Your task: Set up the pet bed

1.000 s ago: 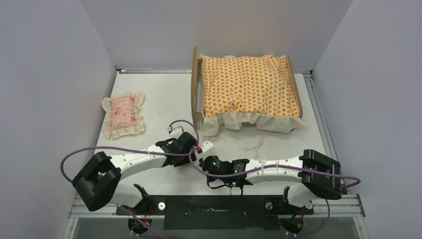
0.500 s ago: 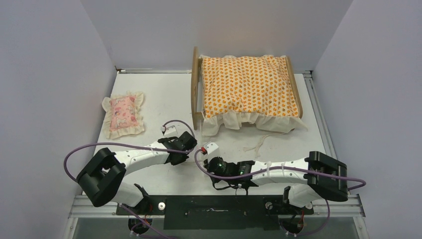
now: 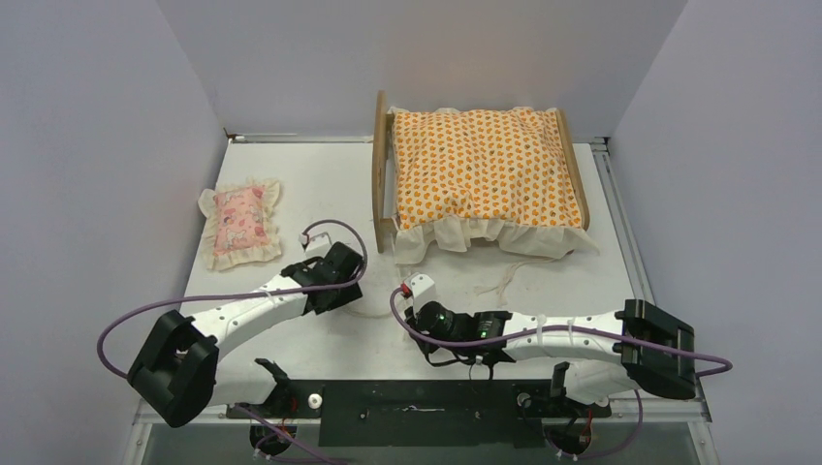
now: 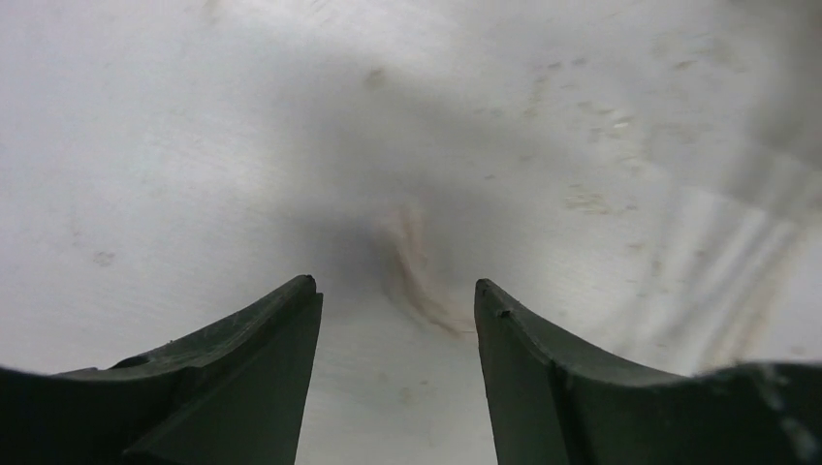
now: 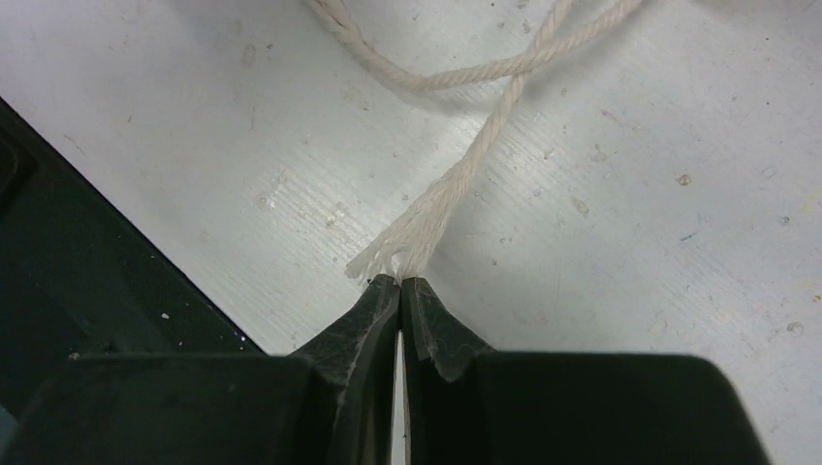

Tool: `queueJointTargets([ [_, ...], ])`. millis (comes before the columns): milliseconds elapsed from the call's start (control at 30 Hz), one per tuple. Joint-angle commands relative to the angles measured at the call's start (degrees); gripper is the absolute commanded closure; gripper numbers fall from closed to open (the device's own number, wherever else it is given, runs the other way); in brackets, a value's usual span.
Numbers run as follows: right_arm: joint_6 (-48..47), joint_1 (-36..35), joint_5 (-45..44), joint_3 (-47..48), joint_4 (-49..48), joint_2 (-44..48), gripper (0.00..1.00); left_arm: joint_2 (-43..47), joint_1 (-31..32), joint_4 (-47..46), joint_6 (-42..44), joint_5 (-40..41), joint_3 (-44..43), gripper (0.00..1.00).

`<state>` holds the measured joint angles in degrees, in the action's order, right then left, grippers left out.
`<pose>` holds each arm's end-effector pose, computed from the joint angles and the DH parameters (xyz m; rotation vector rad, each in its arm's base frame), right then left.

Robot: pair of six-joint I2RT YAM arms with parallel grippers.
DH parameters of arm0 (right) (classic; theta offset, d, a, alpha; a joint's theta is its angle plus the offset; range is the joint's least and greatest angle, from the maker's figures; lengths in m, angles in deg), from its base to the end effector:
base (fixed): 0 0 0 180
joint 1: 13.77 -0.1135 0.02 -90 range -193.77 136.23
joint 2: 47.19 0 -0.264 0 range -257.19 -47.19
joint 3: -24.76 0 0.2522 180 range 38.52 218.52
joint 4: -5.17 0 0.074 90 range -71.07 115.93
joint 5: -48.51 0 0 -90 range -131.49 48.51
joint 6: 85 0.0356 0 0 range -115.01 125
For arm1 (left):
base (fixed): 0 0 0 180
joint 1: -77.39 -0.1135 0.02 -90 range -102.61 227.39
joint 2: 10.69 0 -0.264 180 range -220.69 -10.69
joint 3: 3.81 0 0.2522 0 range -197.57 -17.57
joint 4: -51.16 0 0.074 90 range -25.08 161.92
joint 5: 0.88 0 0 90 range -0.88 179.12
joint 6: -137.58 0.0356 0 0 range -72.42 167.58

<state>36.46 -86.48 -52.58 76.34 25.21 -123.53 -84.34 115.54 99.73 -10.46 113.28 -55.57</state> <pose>0.0850 0.2500 0.1876 -0.7649 2.3113 0.6537 0.1783 -0.1215 0.1724 -0.5443 2.5488 0.0385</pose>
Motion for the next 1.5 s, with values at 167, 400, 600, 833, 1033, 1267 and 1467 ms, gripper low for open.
queueJointTargets([
  [167, -2.75, 1.54, 2.55, 1.13, -3.08, 1.45, 0.95, -0.31, 0.68, -25.16, 3.25, -16.07, -9.12, 0.41],
  [400, -3.58, 3.12, 4.61, 1.53, -3.54, 1.48, 0.95, -13.21, 2.48, -28.96, 2.62, -16.59, -13.68, 0.42],
  [600, -3.88, 3.58, 5.54, 1.9, -3.67, 2.01, 0.95, -18.29, 3.17, -30.06, 1.7, -14.55, -13.15, 0.5],
  [833, -3.95, 3.65, 6.63, 1.73, -2.69, 3.52, 0.95, -20.99, 3.29, -28.19, 0.87, -12.58, -13.98, 0.61],
  [1033, -3.69, 3.63, 6.03, 0.97, -2.04, 5.07, 0.95, -14.69, 3.38, -29.58, 0.59, -12.21, -9.85, 0.61],
  [1267, -3.08, 3.65, 6.14, 0.58, -2.89, 5.25, 0.95, -12.72, 3.34, -32.9, 0.64, -12.08, -7.41, 1.0],
  [1467, -1.4, 7.14, 5.92, 1.81, -2.92, 6.12, 0.95, -10.86, 3.35, -36.42, 1.18, -12.32, -4.33, 1.0],
])
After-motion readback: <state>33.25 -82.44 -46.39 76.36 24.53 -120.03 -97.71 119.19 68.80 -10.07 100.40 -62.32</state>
